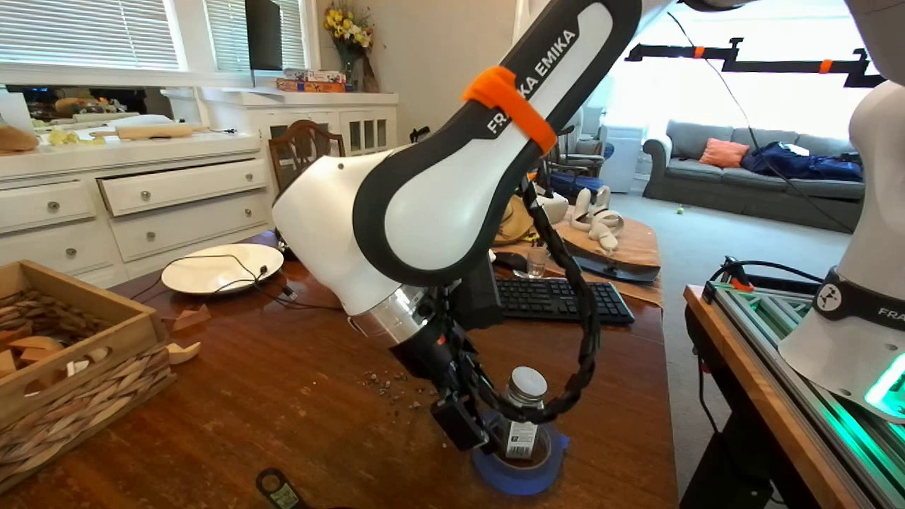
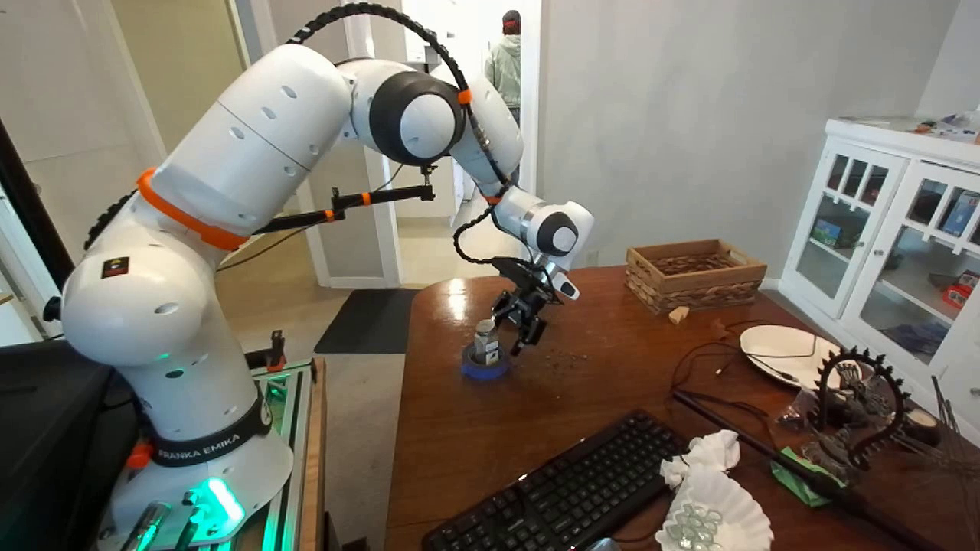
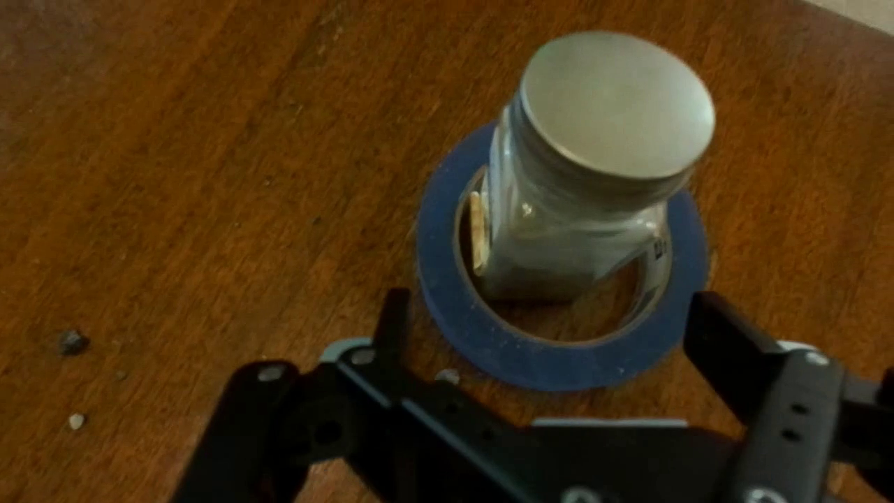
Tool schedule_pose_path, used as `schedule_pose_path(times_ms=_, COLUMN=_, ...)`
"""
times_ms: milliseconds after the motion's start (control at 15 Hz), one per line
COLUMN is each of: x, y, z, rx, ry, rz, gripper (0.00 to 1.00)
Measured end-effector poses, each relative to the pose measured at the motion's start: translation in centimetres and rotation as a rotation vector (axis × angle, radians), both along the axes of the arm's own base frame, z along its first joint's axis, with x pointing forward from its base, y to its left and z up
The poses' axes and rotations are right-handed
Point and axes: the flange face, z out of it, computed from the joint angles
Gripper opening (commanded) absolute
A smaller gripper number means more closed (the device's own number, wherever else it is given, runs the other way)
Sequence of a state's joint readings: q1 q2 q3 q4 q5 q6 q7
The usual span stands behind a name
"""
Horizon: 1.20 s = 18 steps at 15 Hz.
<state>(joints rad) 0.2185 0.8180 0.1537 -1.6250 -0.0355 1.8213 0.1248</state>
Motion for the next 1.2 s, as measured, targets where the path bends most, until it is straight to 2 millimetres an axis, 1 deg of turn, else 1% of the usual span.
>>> schedule_pose_path(times_ms=200, x=-0.5, y=-0.2, z=-0.4, rx=-0.010, ry=0.056, rz=0.013, gripper=1.00)
schedule_pose_path(times_ms=533, x=-1.2, y=-0.7, z=-0.6, rx=-0.022, ry=0.139, rz=0.039, gripper=1.00)
schedule_pose_path(times_ms=600, x=-1.3, y=-0.7, z=-0.6, rx=-0.022, ry=0.153, rz=0.044, gripper=0.92)
schedule_pose_path(times_ms=667, x=-1.4, y=-0.8, z=-0.6, rx=-0.023, ry=0.166, rz=0.049, gripper=0.87)
schedule_pose_path(times_ms=733, x=-1.5, y=-0.8, z=-0.7, rx=-0.021, ry=0.177, rz=0.055, gripper=0.77)
schedule_pose_path(times_ms=800, x=-1.7, y=-0.8, z=-0.8, rx=-0.021, ry=0.189, rz=0.061, gripper=0.76)
schedule_pose_path(times_ms=867, x=-1.9, y=-0.8, z=-1.0, rx=-0.021, ry=0.200, rz=0.065, gripper=0.61)
schedule_pose_path(times_ms=933, x=-2.0, y=-0.8, z=-1.1, rx=-0.020, ry=0.210, rz=0.070, gripper=0.54)
schedule_pose_path(times_ms=1000, x=-2.2, y=-0.8, z=-1.2, rx=-0.020, ry=0.218, rz=0.073, gripper=0.43)
schedule_pose_path(times_ms=1133, x=-2.3, y=-0.6, z=-1.4, rx=-0.020, ry=0.228, rz=0.079, gripper=0.28)
schedule_pose_path(times_ms=1200, x=-2.4, y=-0.6, z=-1.5, rx=-0.019, ry=0.233, rz=0.082, gripper=0.23)
